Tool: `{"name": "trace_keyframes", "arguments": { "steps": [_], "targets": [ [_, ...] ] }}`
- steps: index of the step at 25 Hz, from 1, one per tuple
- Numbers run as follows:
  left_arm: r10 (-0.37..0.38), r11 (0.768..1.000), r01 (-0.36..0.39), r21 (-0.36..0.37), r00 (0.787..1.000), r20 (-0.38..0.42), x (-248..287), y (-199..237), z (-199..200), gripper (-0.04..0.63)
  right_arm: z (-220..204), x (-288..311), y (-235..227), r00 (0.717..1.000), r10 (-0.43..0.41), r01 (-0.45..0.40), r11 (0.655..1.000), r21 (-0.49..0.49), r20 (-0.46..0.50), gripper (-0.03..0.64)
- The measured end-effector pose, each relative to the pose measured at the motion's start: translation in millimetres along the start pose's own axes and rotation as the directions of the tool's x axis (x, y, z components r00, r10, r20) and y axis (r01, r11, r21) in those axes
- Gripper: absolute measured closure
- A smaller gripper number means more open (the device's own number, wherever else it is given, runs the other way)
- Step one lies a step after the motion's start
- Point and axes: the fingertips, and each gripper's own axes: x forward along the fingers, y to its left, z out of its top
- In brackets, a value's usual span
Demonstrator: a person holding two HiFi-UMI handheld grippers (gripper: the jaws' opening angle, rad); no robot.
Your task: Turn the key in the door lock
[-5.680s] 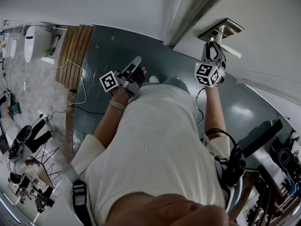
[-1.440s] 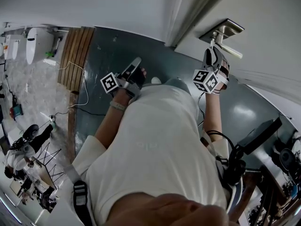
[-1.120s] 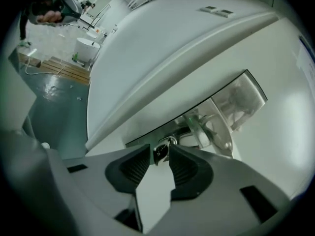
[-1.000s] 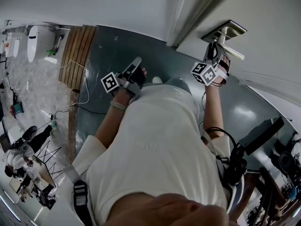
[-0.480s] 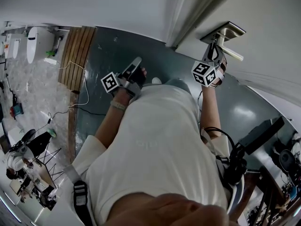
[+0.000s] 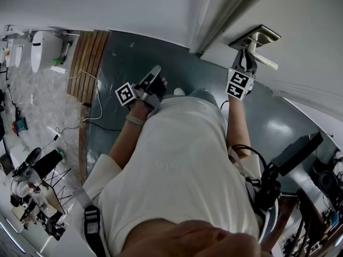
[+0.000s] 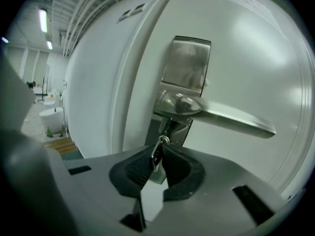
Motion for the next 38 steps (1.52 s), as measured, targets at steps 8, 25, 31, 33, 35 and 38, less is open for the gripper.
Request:
{"name": "trace_keyframes", "arguments": {
  "steps": [8,25,31,33,35,38],
  "targets": [
    [0.003,1.000,-0.003,0.001,1.000,0.002,-1.2,1.0,0.8,0.588,-5.9,2.1,-7.6,0.993,0.101,-0.118,0.840,0.529,0.059,0.571],
    [0.008,1.000,-0.008,-0.010,1.000,0.008,-1.8,3.7,0.5,0.588,-16.3,4.3,-11.6,0.946,0.147,-0.271,-0.135,0.953,0.290,0.575],
    [0.008,1.000,-0.007,-0.019,1.000,0.010,-1.9,4.1,0.9,0.588,-20.1,3.8,-11.3,0.938,0.120,-0.272,-0.322,0.907,0.324,0.575],
    [0.007,1.000,-0.007,-0.019,1.000,0.009,-1.6,4.7,0.6,0.588,-22.6,4.3,-11.7,0.935,0.113,-0.277,-0.364,0.889,0.337,0.575],
    [0.009,1.000,-0.009,-0.020,1.000,0.008,-1.4,5.8,0.3,0.588,-22.0,4.0,-11.1,0.931,0.106,-0.281,-0.399,0.873,0.349,0.575],
    [0.010,1.000,-0.010,-0.027,1.000,0.007,-1.6,6.9,0.1,0.588,-22.0,4.7,-10.3,0.925,0.100,-0.289,-0.437,0.852,0.366,0.575]
  ]
}}
